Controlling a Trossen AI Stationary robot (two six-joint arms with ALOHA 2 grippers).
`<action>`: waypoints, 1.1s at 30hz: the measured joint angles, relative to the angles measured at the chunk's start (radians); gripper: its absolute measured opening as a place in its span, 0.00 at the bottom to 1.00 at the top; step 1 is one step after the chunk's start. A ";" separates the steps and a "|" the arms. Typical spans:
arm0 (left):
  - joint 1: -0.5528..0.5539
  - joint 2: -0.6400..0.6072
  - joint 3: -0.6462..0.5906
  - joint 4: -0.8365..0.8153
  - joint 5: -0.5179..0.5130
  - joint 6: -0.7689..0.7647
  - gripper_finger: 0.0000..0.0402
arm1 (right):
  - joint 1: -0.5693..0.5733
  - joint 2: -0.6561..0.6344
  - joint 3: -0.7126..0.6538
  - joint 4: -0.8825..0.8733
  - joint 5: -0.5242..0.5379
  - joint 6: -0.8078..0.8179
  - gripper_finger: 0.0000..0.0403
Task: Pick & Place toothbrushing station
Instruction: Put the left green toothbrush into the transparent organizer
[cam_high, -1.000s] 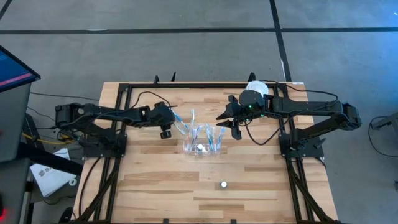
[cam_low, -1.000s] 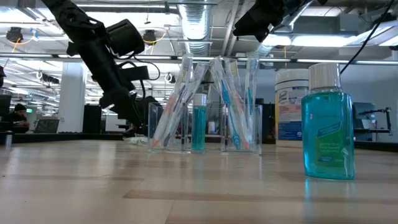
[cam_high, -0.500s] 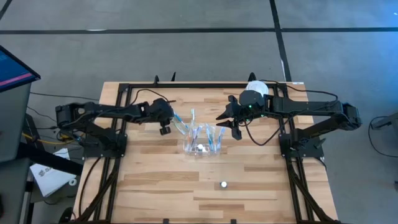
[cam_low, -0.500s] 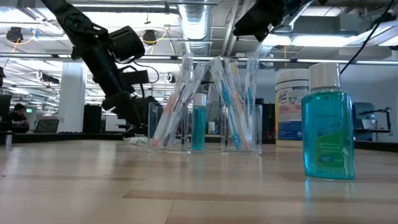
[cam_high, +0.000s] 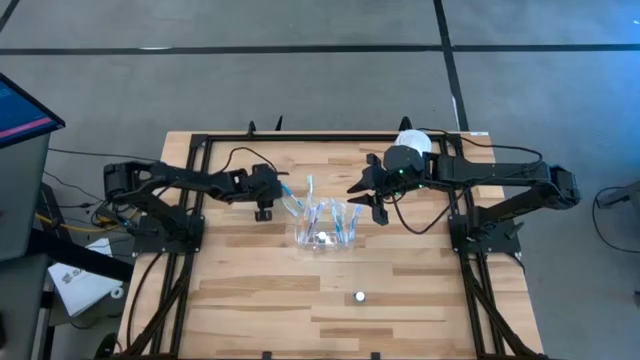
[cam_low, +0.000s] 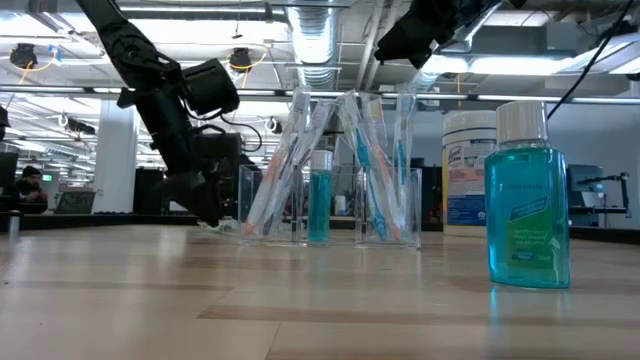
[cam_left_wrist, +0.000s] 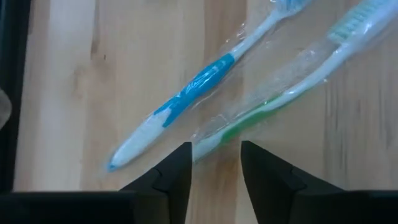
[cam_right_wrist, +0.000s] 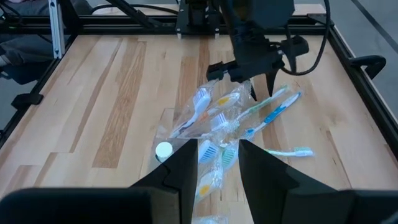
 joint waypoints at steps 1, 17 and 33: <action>-0.005 0.003 0.000 0.001 -0.015 0.013 0.34 | 0.000 0.000 0.000 0.001 0.000 0.000 0.27; -0.006 0.006 -0.001 0.008 0.005 0.129 0.38 | 0.000 0.000 0.000 0.003 0.000 -0.002 0.27; 0.036 0.006 -0.002 0.008 0.052 0.127 0.31 | 0.000 0.000 0.000 0.003 0.000 0.000 0.27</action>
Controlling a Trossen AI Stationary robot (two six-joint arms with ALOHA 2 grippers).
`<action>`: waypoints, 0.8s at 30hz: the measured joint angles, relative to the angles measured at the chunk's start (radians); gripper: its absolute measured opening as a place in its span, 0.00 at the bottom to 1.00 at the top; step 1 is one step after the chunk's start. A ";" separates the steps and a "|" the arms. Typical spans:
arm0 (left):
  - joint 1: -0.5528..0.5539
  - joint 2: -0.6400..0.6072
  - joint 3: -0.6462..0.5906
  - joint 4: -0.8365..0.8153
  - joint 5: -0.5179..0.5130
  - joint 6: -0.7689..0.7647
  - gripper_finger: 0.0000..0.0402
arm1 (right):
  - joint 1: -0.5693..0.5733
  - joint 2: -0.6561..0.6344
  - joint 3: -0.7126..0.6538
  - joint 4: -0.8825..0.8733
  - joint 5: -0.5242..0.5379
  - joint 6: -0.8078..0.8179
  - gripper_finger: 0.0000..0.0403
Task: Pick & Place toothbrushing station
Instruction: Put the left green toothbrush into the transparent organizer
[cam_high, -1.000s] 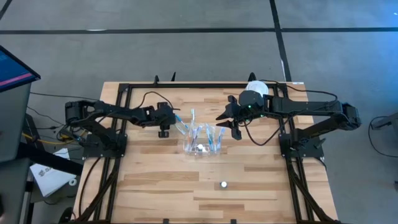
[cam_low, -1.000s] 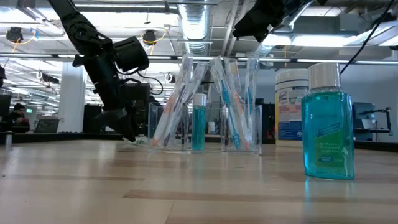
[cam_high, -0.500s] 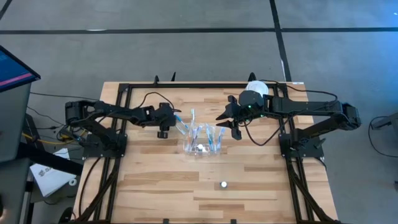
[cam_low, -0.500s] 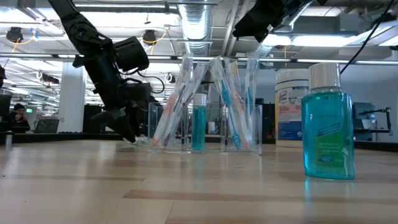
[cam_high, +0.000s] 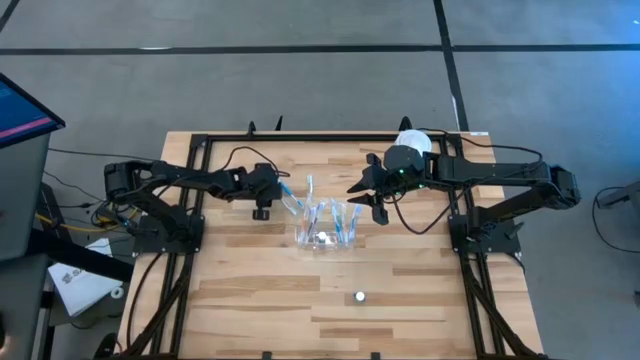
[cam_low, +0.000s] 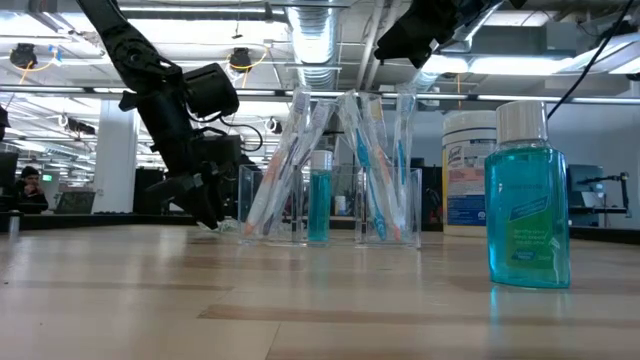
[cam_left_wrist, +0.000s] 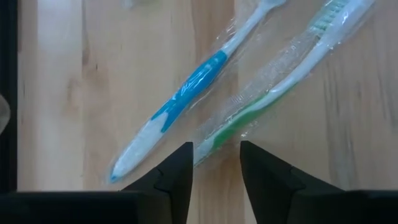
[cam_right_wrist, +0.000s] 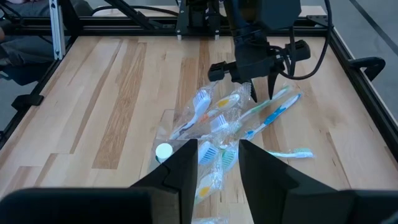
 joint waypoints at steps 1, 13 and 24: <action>0.000 0.000 0.000 -0.001 0.006 -0.001 0.30 | 0.000 0.000 0.000 0.000 0.000 0.000 0.27; -0.004 0.005 0.000 -0.007 0.042 -0.005 0.02 | 0.001 0.000 0.000 0.000 0.000 0.000 0.27; -0.023 -0.005 0.000 -0.009 0.037 -0.144 0.00 | 0.001 0.000 0.000 0.000 0.000 -0.002 0.27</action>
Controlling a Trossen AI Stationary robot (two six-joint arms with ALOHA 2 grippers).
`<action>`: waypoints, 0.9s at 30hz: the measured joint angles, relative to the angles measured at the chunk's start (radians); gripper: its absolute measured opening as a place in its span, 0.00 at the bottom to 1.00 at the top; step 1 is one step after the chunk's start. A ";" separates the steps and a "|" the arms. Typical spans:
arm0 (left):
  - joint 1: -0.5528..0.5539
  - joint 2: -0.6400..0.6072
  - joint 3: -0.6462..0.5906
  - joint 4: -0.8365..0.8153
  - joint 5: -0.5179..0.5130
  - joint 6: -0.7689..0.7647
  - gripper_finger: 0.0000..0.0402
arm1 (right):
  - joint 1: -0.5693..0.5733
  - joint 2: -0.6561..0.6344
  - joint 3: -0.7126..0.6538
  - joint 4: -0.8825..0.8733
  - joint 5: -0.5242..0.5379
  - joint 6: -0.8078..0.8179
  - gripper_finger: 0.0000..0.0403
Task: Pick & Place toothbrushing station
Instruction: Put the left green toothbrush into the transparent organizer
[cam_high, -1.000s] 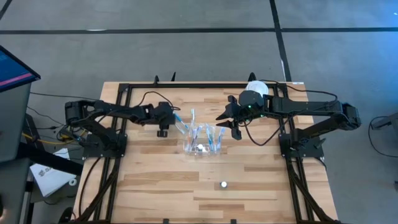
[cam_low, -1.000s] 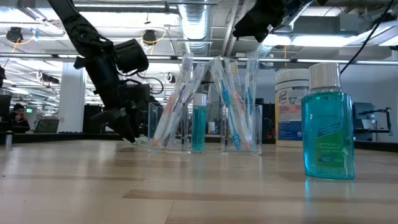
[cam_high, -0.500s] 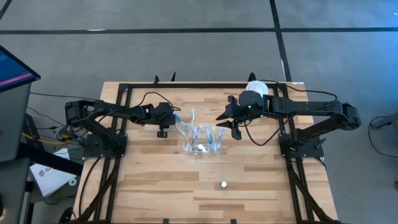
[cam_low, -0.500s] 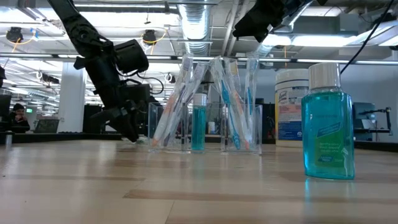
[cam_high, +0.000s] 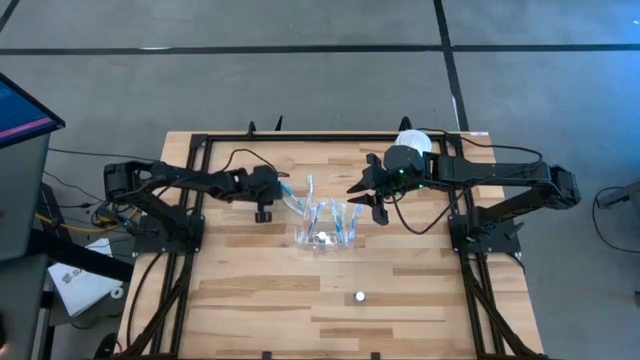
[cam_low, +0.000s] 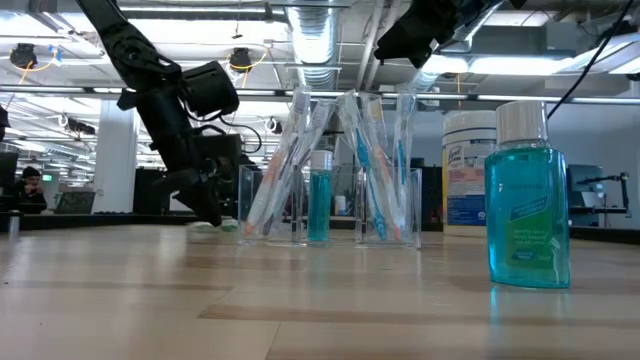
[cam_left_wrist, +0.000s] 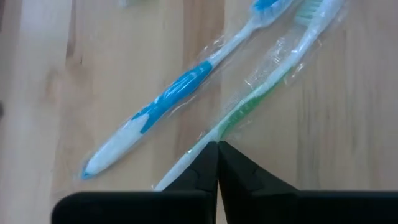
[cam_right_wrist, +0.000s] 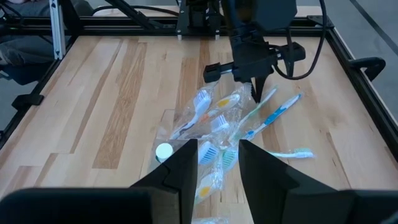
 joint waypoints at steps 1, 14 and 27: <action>-0.002 0.000 0.000 0.000 0.001 -0.012 0.00 | 0.000 0.000 0.000 0.000 0.000 0.000 0.27; -0.015 -0.017 0.000 -0.011 0.013 -0.116 0.00 | 0.000 0.000 0.000 -0.001 0.000 0.000 0.27; -0.026 -0.129 0.000 -0.041 0.026 -0.176 0.00 | 0.006 0.000 0.000 -0.016 -0.002 0.000 0.27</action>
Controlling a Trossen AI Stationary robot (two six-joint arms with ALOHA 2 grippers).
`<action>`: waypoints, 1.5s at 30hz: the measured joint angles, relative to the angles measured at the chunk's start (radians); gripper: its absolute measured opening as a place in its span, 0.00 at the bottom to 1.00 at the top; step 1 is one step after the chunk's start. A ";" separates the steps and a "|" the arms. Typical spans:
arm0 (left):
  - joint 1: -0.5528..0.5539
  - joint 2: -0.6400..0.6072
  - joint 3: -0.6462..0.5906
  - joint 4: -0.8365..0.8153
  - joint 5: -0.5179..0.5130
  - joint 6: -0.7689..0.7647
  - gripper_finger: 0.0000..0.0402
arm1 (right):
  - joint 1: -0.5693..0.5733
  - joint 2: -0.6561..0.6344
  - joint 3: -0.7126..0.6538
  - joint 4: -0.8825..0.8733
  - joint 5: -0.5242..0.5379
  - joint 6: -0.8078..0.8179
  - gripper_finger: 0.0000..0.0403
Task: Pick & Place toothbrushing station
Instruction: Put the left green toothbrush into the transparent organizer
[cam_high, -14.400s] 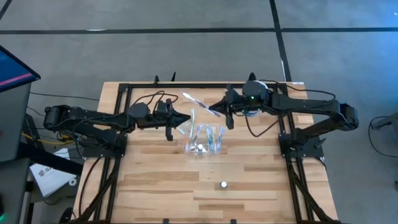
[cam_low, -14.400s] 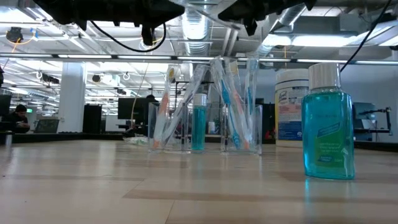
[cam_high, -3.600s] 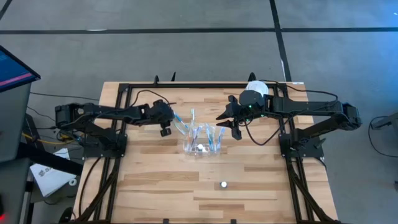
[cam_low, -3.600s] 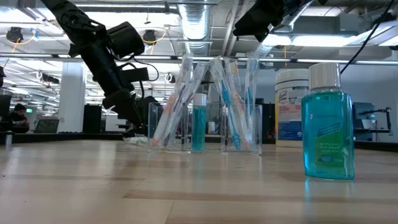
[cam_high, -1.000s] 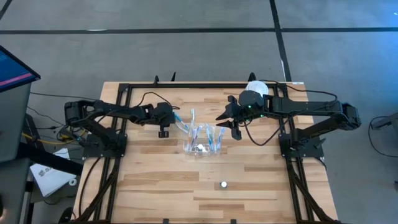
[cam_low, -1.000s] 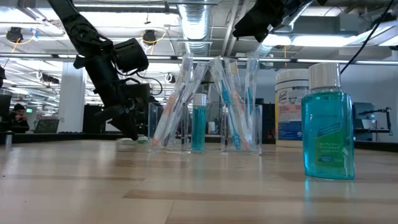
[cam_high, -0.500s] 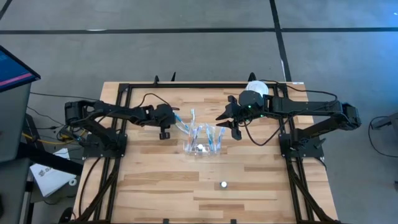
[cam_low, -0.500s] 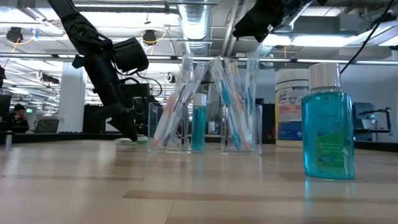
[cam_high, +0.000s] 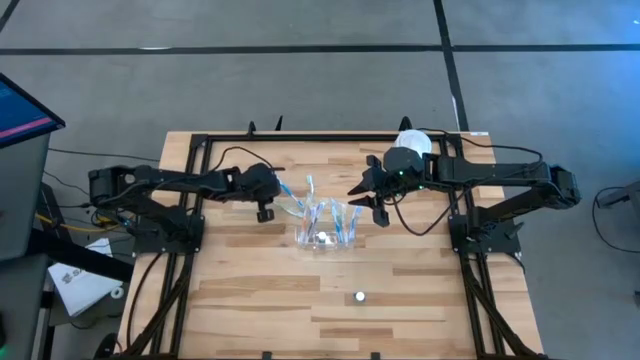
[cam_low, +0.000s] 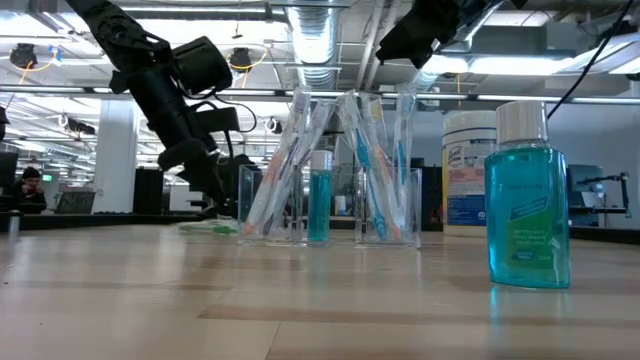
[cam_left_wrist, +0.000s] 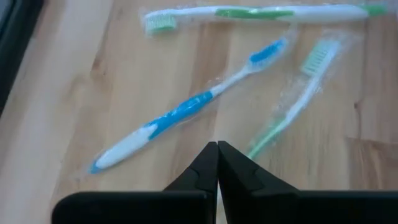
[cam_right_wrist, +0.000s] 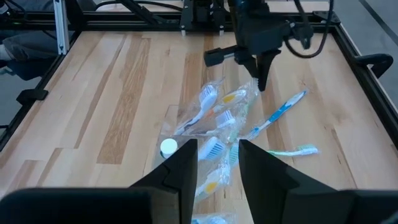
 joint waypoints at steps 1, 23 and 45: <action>-0.001 0.000 0.000 -0.002 0.004 0.017 0.00 | 0.001 0.000 0.000 0.000 0.000 0.000 0.27; -0.006 0.000 -0.011 -0.042 0.020 0.218 0.33 | 0.001 0.000 0.000 -0.002 0.000 0.000 0.27; 0.011 0.123 -0.010 -0.022 0.014 0.246 0.31 | 0.001 0.000 0.000 -0.001 0.000 0.000 0.27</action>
